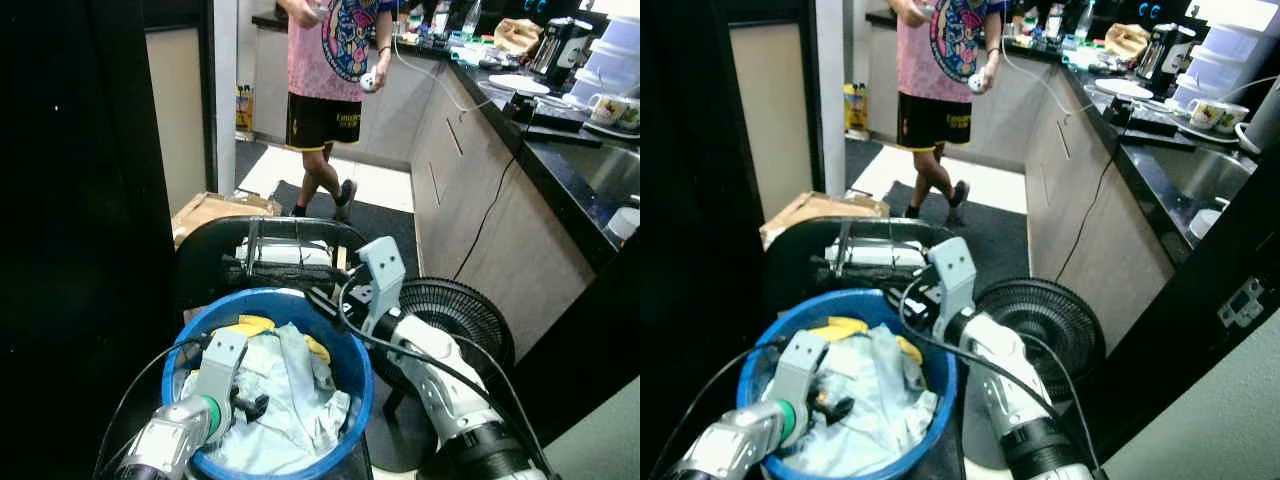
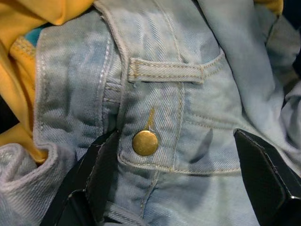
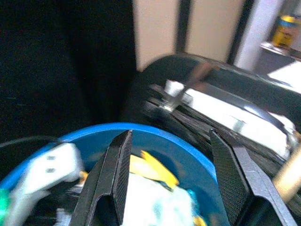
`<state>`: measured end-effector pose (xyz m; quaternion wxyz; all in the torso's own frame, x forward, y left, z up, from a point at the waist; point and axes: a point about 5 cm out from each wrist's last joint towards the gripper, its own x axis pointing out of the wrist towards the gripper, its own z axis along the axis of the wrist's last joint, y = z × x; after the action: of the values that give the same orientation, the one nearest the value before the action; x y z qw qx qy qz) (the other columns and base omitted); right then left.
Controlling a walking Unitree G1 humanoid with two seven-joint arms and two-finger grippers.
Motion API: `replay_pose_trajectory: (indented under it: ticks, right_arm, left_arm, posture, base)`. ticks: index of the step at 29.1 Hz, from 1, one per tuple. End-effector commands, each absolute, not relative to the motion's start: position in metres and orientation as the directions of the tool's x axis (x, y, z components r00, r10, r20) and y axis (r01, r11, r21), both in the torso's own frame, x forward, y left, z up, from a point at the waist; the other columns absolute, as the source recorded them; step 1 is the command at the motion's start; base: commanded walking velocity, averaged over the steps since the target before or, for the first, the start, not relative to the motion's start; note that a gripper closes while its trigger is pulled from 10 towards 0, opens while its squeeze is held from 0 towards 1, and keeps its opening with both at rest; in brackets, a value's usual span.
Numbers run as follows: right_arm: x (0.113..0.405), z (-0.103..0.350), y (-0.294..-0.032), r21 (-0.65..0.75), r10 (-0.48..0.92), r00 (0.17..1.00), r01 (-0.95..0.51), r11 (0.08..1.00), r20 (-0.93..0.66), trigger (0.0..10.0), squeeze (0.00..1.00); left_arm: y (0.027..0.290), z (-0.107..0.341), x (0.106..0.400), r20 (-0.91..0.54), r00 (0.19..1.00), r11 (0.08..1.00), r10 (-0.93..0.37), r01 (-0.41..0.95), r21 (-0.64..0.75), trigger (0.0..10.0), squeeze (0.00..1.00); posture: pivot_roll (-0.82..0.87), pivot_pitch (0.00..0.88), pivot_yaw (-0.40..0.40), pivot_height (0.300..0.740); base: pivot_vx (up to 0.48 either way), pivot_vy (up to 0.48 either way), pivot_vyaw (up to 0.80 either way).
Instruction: Clothes washing
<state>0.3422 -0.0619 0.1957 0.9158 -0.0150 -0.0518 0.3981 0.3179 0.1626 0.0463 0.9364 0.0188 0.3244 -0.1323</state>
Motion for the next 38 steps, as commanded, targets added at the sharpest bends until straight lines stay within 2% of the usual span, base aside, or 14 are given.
replay_pose_trajectory:
  ticks: [1,6,10,12,13,14,15,16,18,25,30,35,37,38]
  right_arm:
    - [0.338,0.205,-0.057,-0.083,0.758,0.647,-0.753,0.653,0.086,10.0,0.00]
    - [0.334,0.217,-0.050,-0.102,0.778,0.619,-0.772,0.628,0.105,10.0,0.00]
    - [0.331,0.226,-0.046,-0.119,0.789,0.602,-0.780,0.614,0.125,10.0,0.00]
    - [0.331,0.231,-0.045,-0.133,0.790,0.599,-0.779,0.613,0.134,10.0,0.00]
    - [0.331,0.231,-0.045,-0.133,0.790,0.599,-0.779,0.613,0.134,10.0,0.00]
    - [0.330,0.234,-0.046,-0.136,0.789,0.600,-0.777,0.614,0.133,10.0,0.00]
    - [0.330,0.234,-0.046,-0.136,0.789,0.600,-0.777,0.614,0.133,10.0,0.00]
    - [0.330,0.236,-0.047,-0.141,0.789,0.601,-0.776,0.614,0.128,10.0,0.00]
    - [0.332,0.235,-0.053,-0.138,0.775,0.622,-0.763,0.632,0.111,10.0,0.00]
    - [0.335,0.226,-0.071,-0.032,0.725,0.675,-0.728,0.684,0.137,10.0,0.00]
    - [0.328,0.233,-0.074,0.067,0.716,0.660,-0.744,0.664,0.228,10.0,0.00]
    - [0.328,0.238,-0.082,0.131,0.700,0.660,-0.746,0.652,0.273,10.0,0.00]
    - [0.332,0.235,-0.085,0.136,0.683,0.682,-0.727,0.673,0.261,10.0,0.00]
    - [0.341,0.225,-0.090,0.118,0.634,0.745,-0.663,0.740,0.209,10.0,0.00]
  left_arm:
    - [0.169,0.000,0.282,-0.769,0.603,0.976,-0.213,0.163,-0.143,10.0,0.00]
    - [0.168,-0.010,0.277,-0.786,0.582,0.977,-0.210,0.087,-0.197,10.0,0.00]
    - [0.170,-0.011,0.278,-0.762,0.625,0.986,-0.168,0.089,-0.144,10.0,0.00]
    - [0.171,0.007,0.295,-0.618,0.780,0.978,-0.101,0.193,0.083,10.0,0.00]
    - [0.171,0.007,0.295,-0.618,0.780,0.978,-0.101,0.193,0.083,10.0,0.00]
    - [0.167,0.024,0.306,-0.505,0.855,0.968,-0.119,0.213,0.133,10.0,0.00]
    - [0.167,0.024,0.306,-0.505,0.855,0.968,-0.119,0.213,0.133,10.0,0.00]
    - [0.163,0.039,0.314,-0.416,0.899,0.962,-0.139,0.221,0.157,10.0,0.00]
    - [0.153,0.075,0.324,-0.204,0.951,0.964,-0.234,0.254,0.079,10.0,0.00]
    - [0.154,0.124,0.319,0.086,0.936,0.940,-0.342,0.342,0.024,10.0,0.00]
    - [0.164,0.137,0.311,0.194,0.936,0.954,-0.295,0.301,0.000,10.0,0.00]
    - [0.172,0.135,0.308,0.171,0.962,0.976,-0.211,0.217,-0.016,10.0,0.00]
    - [0.175,0.132,0.310,0.141,0.972,0.982,-0.187,0.189,-0.006,10.0,0.00]
    - [0.180,0.130,0.316,0.093,0.986,0.990,-0.138,0.138,0.008,10.0,0.00]
  posture:
    - [-0.07,0.148,-0.155,0.740]
    - [-0.07,0.148,-0.161,0.740]
    - [-0.07,0.145,-0.161,0.740]
    - [-0.08,0.133,-0.158,0.740]
    - [-0.08,0.133,-0.158,0.740]
    - [-0.08,0.129,-0.156,0.740]
    - [-0.08,0.129,-0.156,0.740]
    - [-0.08,0.127,-0.156,0.740]
    - [-0.07,0.105,-0.146,0.740]
    - [-0.04,0.070,-0.111,0.740]
    - [-0.04,0.039,-0.083,0.740]
    - [-0.01,0.006,-0.081,0.740]
    - [0.00,0.000,-0.060,0.740]
    - [0.01,0.000,-0.041,0.740]
  base:
    - [0.000,0.000,0.00]
    - [0.000,0.000,0.00]
    - [0.000,0.000,0.00]
    - [0.000,0.000,0.00]
    - [0.000,0.000,0.00]
    - [0.000,0.000,0.00]
    - [0.000,0.000,0.00]
    - [0.000,0.000,0.00]
    - [0.000,0.000,0.00]
    - [0.000,0.000,0.00]
    - [0.000,0.000,0.00]
    - [0.000,0.000,0.00]
    - [0.000,0.000,0.00]
    - [0.000,0.000,0.00]
